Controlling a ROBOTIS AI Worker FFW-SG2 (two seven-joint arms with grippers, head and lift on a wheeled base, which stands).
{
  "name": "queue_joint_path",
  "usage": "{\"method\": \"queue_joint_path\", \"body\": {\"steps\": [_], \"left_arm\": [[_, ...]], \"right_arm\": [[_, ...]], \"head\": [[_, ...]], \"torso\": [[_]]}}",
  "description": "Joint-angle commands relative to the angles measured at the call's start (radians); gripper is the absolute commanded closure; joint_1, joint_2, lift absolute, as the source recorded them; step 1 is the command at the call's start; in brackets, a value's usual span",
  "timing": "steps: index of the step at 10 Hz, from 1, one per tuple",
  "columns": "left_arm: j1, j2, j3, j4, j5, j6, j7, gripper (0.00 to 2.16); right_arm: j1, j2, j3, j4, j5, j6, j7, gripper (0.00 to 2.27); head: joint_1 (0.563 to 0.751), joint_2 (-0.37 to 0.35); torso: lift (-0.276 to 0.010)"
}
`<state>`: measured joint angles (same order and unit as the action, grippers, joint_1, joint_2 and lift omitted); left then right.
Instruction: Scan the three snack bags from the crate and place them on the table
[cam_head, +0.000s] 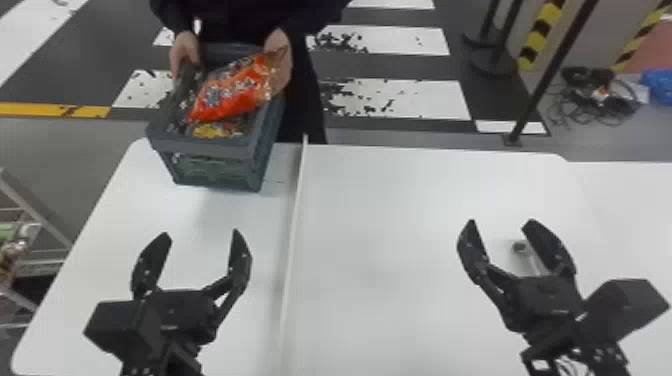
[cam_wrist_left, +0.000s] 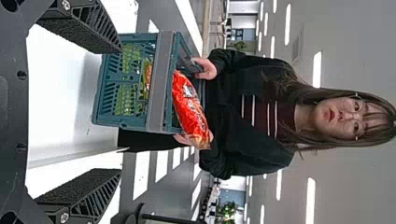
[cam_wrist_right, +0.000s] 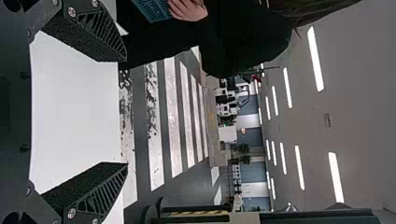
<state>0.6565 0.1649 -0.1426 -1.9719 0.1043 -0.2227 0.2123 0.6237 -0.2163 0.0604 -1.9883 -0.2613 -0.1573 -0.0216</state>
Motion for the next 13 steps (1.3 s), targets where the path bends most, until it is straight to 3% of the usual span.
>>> {"method": "queue_joint_path", "body": {"steps": [1, 7, 11, 13], "left_arm": [[0.0, -0.001, 0.0, -0.001, 0.0, 0.001, 0.001, 0.08], [-0.003, 0.004, -0.005, -0.033, -0.008, 0.013, -0.014, 0.09], [-0.094, 0.007, -0.02, -0.008, -0.035, 0.112, -0.022, 0.09], [-0.184, 0.005, -0.04, 0.038, -0.049, 0.188, -0.03, 0.09]], "right_arm": [[0.001, 0.0, 0.001, -0.001, 0.001, 0.0, 0.0, 0.13], [-0.001, 0.002, 0.006, -0.001, 0.001, 0.006, -0.001, 0.13], [0.002, 0.002, 0.013, -0.001, 0.004, 0.009, 0.0, 0.13], [0.01, 0.0, 0.015, -0.001, 0.011, 0.009, 0.0, 0.13]], "head": [[0.695, -0.019], [0.695, -0.021], [0.695, -0.036], [0.695, -0.035]], "torso": [[-0.037], [-0.037], [-0.037], [-0.037]]}}
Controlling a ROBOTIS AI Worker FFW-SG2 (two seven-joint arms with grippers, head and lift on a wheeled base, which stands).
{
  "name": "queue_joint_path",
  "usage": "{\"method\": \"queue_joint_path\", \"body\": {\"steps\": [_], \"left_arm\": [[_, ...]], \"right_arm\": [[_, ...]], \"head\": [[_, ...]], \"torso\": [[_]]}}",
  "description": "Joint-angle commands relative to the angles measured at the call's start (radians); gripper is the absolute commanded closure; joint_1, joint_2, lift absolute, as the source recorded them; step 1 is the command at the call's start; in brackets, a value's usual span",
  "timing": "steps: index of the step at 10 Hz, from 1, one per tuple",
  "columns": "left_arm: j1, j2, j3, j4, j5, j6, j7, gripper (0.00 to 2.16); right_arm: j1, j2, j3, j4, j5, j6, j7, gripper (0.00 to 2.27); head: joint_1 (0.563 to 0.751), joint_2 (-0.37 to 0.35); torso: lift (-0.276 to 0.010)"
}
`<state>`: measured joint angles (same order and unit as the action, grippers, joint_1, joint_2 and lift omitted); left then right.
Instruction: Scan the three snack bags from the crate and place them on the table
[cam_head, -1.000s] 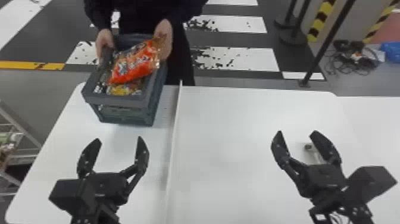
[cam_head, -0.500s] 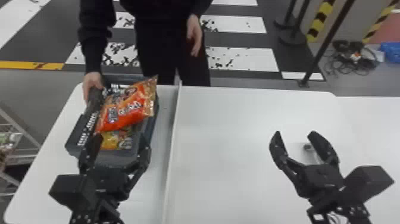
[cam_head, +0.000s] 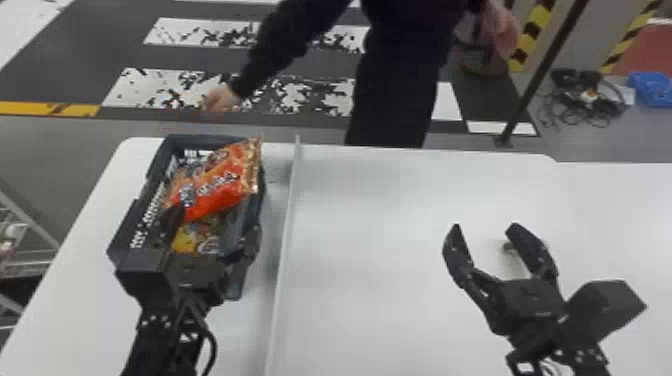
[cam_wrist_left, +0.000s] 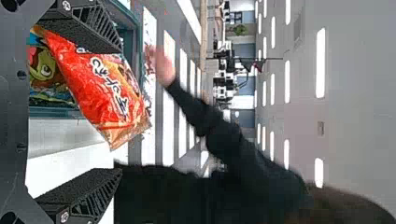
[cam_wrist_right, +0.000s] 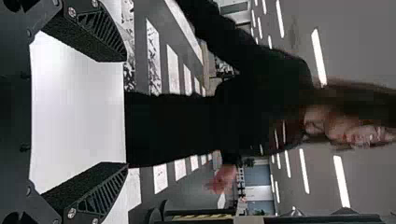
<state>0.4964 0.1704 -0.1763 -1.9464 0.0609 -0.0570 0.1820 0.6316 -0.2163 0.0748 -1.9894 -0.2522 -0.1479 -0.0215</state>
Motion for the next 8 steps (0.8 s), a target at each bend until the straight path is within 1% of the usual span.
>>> {"method": "queue_joint_path", "body": {"steps": [1, 2, 3, 4, 5, 6, 7, 8], "left_arm": [[-0.07, 0.001, -0.014, 0.037, -0.018, 0.062, -0.007, 0.09], [-0.124, 0.001, -0.02, 0.057, -0.021, 0.158, -0.024, 0.09], [-0.154, 0.0, -0.02, 0.06, -0.023, 0.213, -0.044, 0.09], [-0.197, 0.0, -0.038, 0.092, -0.036, 0.25, -0.049, 0.08], [-0.226, 0.0, -0.043, 0.124, -0.044, 0.259, -0.045, 0.08], [-0.259, -0.002, -0.06, 0.164, -0.058, 0.259, -0.032, 0.08], [-0.283, -0.002, -0.077, 0.195, -0.067, 0.247, -0.006, 0.08], [-0.294, -0.003, -0.086, 0.213, -0.067, 0.222, 0.011, 0.08]], "right_arm": [[0.005, -0.002, 0.0, 0.0, 0.005, 0.0, 0.0, 0.13], [0.005, -0.003, 0.0, 0.0, 0.007, 0.0, 0.0, 0.13], [0.007, -0.005, 0.003, 0.0, 0.007, 0.0, 0.0, 0.13], [0.003, -0.006, 0.007, 0.0, 0.01, 0.003, 0.0, 0.13], [-0.004, -0.015, 0.011, 0.0, 0.008, 0.012, 0.0, 0.13], [-0.006, -0.017, 0.011, 0.003, 0.007, 0.015, 0.0, 0.13], [-0.012, -0.02, 0.011, 0.011, 0.005, 0.018, 0.0, 0.13], [-0.02, -0.02, 0.011, 0.023, 0.005, 0.018, -0.002, 0.13]], "head": [[0.695, -0.04], [0.695, -0.043], [0.695, -0.05], [0.695, -0.054], [0.695, -0.056], [0.695, -0.055], [0.695, -0.054], [0.695, -0.056]], "torso": [[-0.037], [-0.037], [-0.037], [-0.037], [-0.037], [-0.037], [-0.037], [-0.037]]}}
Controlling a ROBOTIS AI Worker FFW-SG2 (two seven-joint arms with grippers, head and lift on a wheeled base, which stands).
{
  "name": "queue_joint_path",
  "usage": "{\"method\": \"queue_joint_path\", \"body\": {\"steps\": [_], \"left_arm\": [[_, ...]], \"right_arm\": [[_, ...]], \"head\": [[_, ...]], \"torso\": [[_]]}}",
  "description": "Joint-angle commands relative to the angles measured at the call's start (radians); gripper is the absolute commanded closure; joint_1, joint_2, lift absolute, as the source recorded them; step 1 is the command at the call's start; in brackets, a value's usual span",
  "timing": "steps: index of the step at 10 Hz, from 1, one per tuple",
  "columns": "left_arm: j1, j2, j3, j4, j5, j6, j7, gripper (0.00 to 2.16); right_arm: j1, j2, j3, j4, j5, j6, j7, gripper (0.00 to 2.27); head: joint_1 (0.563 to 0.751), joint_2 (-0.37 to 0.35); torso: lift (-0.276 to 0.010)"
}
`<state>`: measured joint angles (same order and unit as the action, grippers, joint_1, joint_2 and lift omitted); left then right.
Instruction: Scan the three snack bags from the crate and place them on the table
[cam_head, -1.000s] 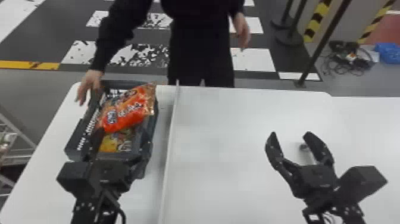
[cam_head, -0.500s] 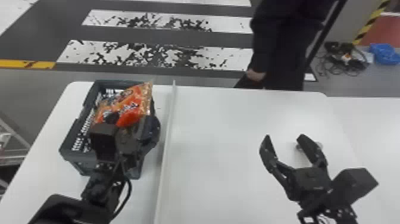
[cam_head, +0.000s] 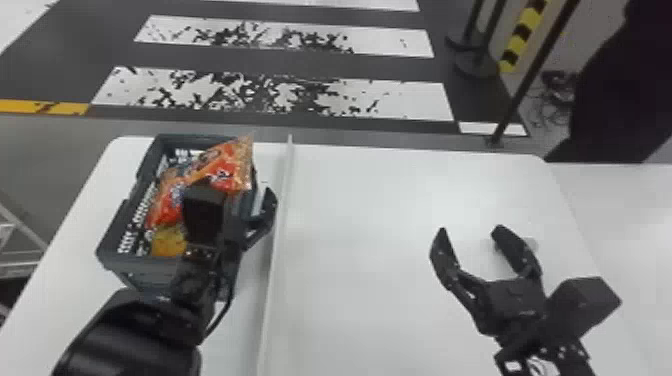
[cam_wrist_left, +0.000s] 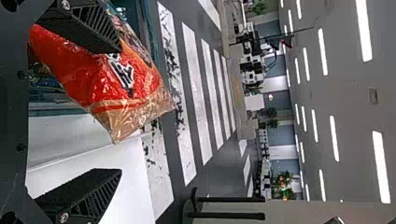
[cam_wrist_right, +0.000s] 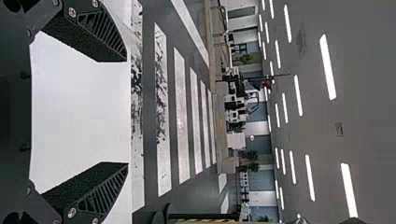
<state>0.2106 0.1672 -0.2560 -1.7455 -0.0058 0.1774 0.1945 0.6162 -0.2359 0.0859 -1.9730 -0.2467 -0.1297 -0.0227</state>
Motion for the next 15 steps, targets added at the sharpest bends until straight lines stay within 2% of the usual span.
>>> {"method": "queue_joint_path", "body": {"steps": [1, 3, 4, 5, 6, 7, 8, 9, 10, 11, 12, 15], "left_arm": [[-0.011, -0.001, -0.011, 0.018, -0.003, -0.037, 0.025, 0.09], [-0.013, 0.0, -0.011, 0.02, -0.003, -0.065, 0.051, 0.17], [-0.013, 0.002, -0.009, 0.02, -0.002, -0.068, 0.063, 0.33], [-0.013, 0.003, -0.009, 0.02, -0.002, -0.065, 0.062, 0.5], [-0.01, 0.005, -0.005, 0.018, 0.001, -0.061, 0.049, 0.52], [-0.007, 0.005, -0.003, 0.018, 0.001, -0.055, 0.046, 0.78], [0.0, 0.003, 0.0, 0.011, 0.007, -0.058, 0.068, 1.45], [0.012, 0.003, 0.003, -0.003, 0.012, -0.061, 0.083, 1.88], [0.032, 0.005, 0.004, -0.026, 0.009, -0.098, 0.103, 1.9], [0.05, 0.009, 0.004, -0.055, 0.003, -0.12, 0.126, 2.09], [0.073, 0.015, 0.004, -0.092, -0.006, -0.147, 0.149, 2.09], [0.161, 0.045, -0.017, -0.22, -0.132, -0.212, 0.276, 2.09]], "right_arm": [[-0.012, 0.0, 0.003, 0.016, 0.001, 0.0, 0.0, 0.13], [-0.021, 0.0, 0.006, 0.028, 0.001, 0.003, 0.0, 0.13], [-0.023, 0.0, 0.006, 0.029, 0.001, 0.003, 0.0, 0.13], [-0.023, 0.0, 0.006, 0.029, 0.001, 0.003, 0.0, 0.13], [-0.023, 0.001, 0.008, 0.028, 0.001, 0.003, 0.0, 0.13], [-0.019, 0.001, 0.009, 0.025, 0.001, 0.003, 0.001, 0.13], [-0.016, 0.001, 0.011, 0.02, 0.001, 0.003, 0.0, 0.13], [-0.015, 0.001, 0.011, 0.017, 0.001, 0.003, 0.0, 0.13], [-0.015, 0.003, 0.012, 0.017, 0.001, 0.003, 0.0, 0.13], [-0.015, 0.003, 0.014, 0.017, 0.001, 0.003, 0.0, 0.14], [-0.013, 0.004, 0.015, 0.017, 0.001, 0.0, 0.0, 0.14], [-0.012, 0.006, 0.022, 0.017, 0.001, -0.003, 0.0, 0.14]], "head": [[0.695, -0.059], [0.695, -0.056], [0.695, -0.054], [0.695, -0.051], [0.695, -0.05], [0.695, -0.05], [0.695, -0.048], [0.695, -0.041], [0.695, -0.035], [0.695, -0.029], [0.695, -0.026], [0.695, -0.009]], "torso": [[-0.037], [-0.037], [-0.037], [-0.037], [-0.037], [-0.037], [-0.037], [-0.037], [-0.037], [-0.037], [-0.037], [-0.037]]}}
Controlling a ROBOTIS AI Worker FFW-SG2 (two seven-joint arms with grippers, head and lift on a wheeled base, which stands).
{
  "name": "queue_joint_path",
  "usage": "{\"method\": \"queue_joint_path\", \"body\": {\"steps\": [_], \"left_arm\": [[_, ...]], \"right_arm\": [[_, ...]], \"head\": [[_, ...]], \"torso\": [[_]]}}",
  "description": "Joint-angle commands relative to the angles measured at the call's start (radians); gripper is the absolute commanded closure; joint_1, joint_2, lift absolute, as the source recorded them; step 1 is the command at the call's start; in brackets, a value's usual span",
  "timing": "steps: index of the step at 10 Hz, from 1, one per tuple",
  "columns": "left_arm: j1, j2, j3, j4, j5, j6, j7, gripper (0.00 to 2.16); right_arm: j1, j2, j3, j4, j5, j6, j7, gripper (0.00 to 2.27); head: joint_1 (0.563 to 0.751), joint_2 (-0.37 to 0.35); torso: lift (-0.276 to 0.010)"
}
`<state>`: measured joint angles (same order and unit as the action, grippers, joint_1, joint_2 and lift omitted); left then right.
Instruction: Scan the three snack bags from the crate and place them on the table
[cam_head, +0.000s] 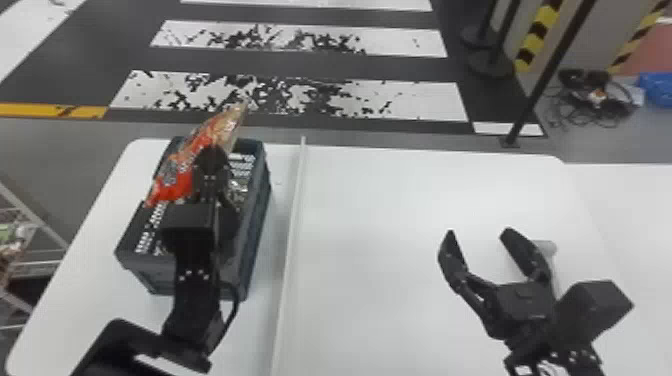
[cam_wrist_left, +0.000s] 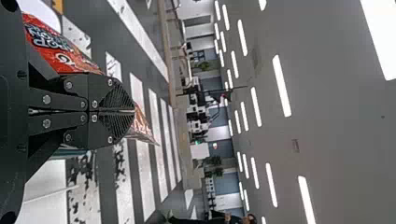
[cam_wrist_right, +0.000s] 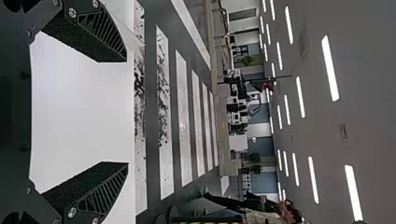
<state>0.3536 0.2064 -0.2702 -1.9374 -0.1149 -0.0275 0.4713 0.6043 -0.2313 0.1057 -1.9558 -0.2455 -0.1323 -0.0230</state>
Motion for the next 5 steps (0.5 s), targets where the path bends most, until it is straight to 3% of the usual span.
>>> {"method": "queue_joint_path", "body": {"steps": [1, 2, 3, 4, 5], "left_arm": [[0.051, 0.019, -0.017, -0.084, -0.078, -0.028, 0.052, 2.09], [0.091, 0.034, -0.021, -0.152, -0.106, -0.056, 0.069, 2.09], [0.137, 0.05, -0.024, -0.227, -0.106, -0.093, 0.056, 2.09], [0.169, 0.057, -0.027, -0.273, -0.088, -0.142, 0.027, 2.09], [0.183, 0.057, -0.032, -0.293, -0.038, -0.194, -0.017, 2.09]], "right_arm": [[0.0, 0.001, 0.002, 0.0, -0.002, 0.0, 0.0, 0.14], [0.0, 0.001, 0.002, 0.0, -0.002, -0.003, -0.005, 0.14], [-0.001, 0.001, 0.002, 0.002, -0.002, -0.006, -0.009, 0.14], [-0.003, 0.001, -0.001, 0.002, -0.002, -0.013, -0.029, 0.14], [-0.004, 0.003, -0.012, 0.002, 0.0, -0.016, -0.04, 0.14]], "head": [[0.695, -0.006], [0.695, -0.004], [0.695, -0.008], [0.695, -0.024], [0.695, -0.034]], "torso": [[-0.037], [-0.037], [-0.037], [-0.037], [-0.037]]}}
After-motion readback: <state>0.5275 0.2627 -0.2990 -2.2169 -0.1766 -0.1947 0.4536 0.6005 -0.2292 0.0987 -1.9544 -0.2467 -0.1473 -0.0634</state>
